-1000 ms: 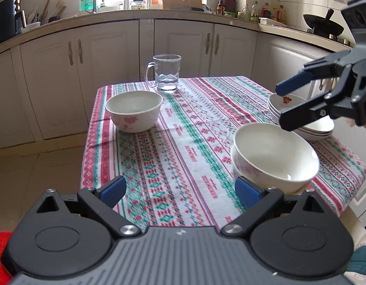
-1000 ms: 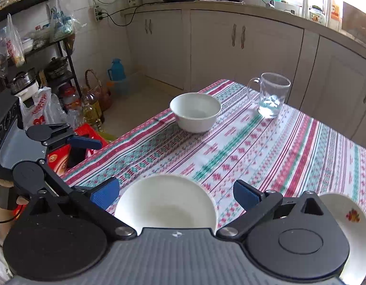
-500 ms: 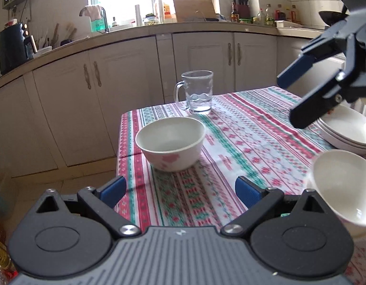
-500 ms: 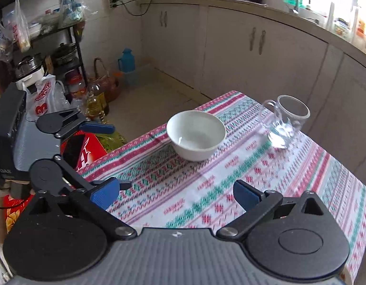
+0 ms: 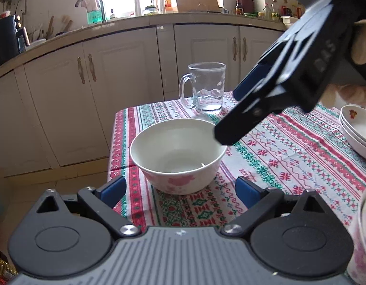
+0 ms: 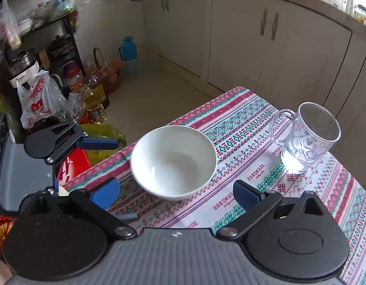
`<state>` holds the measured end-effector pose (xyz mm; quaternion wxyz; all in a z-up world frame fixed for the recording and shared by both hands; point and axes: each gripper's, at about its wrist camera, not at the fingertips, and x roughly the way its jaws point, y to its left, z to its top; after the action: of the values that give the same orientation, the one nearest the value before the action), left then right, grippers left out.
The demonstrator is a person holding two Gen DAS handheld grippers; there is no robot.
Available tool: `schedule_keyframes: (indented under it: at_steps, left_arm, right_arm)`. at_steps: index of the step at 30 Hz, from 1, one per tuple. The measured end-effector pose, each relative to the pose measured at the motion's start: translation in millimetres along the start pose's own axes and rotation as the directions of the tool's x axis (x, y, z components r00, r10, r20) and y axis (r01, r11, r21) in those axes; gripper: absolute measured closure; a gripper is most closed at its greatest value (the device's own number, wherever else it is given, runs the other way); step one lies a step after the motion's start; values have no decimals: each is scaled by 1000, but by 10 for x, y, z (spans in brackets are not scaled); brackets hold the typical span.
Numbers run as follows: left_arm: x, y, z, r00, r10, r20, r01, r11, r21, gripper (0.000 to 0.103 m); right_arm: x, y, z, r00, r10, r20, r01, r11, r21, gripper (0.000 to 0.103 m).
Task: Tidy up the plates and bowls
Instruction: 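Reach the right tool to the pink-patterned white bowl and grasp its rim, then lift the pink-patterned bowl with the right tool and carry it toward the white bowl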
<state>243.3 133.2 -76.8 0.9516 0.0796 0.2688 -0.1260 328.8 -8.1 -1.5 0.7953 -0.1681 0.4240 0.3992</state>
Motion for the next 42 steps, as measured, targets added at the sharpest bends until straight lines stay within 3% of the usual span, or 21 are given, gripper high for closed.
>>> schedule_keyframes:
  at_steps: [4, 13, 27, 42]
  left_arm:
    - [130, 30, 3, 1000, 7, -9, -8, 1000, -9, 5]
    - [295, 48, 15, 1000, 5, -4, -5, 1000, -5, 6]
    - [359, 70, 82, 999, -36, 17, 36, 999, -2, 10]
    - [364, 86, 76, 999, -43, 15, 43, 999, -18, 10]
  right_arm:
    - [209, -98, 51, 1000, 22, -3, -22, 1000, 9, 1]
    - [553, -230, 171, 999, 46, -14, -46, 999, 23, 13]
    - [673, -231, 166, 996, 85, -15, -84, 996, 22, 30]
    - [678, -224, 173, 996, 86, -23, -85, 996, 25, 31]
